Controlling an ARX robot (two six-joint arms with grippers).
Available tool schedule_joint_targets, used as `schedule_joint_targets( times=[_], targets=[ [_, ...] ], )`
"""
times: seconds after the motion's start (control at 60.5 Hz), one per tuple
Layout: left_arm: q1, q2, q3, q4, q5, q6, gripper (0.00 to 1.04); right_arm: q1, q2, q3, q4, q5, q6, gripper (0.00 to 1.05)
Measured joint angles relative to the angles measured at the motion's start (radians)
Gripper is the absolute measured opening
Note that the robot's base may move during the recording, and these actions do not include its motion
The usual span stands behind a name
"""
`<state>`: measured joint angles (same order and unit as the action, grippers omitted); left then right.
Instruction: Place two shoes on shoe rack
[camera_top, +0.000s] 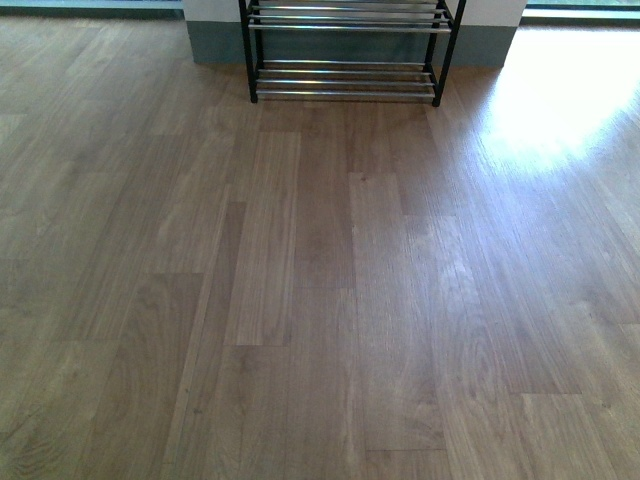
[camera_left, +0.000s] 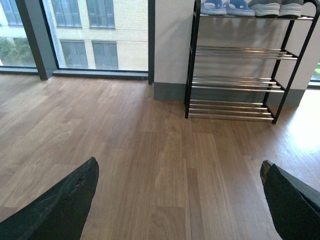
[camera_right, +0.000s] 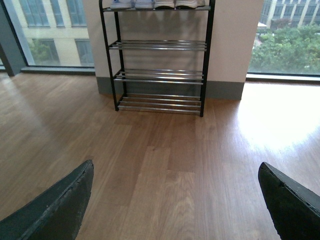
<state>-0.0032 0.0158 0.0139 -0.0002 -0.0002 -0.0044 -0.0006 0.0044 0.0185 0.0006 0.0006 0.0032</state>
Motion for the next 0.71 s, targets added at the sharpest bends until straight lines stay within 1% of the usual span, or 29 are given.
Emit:
schedule_joint_targets(
  times=[0.711],
  targets=[
    [0.000, 0.000, 0.000, 0.000, 0.000, 0.000, 0.95, 0.000, 0.000, 0.000, 0.000, 0.000, 0.000, 0.95]
  ],
)
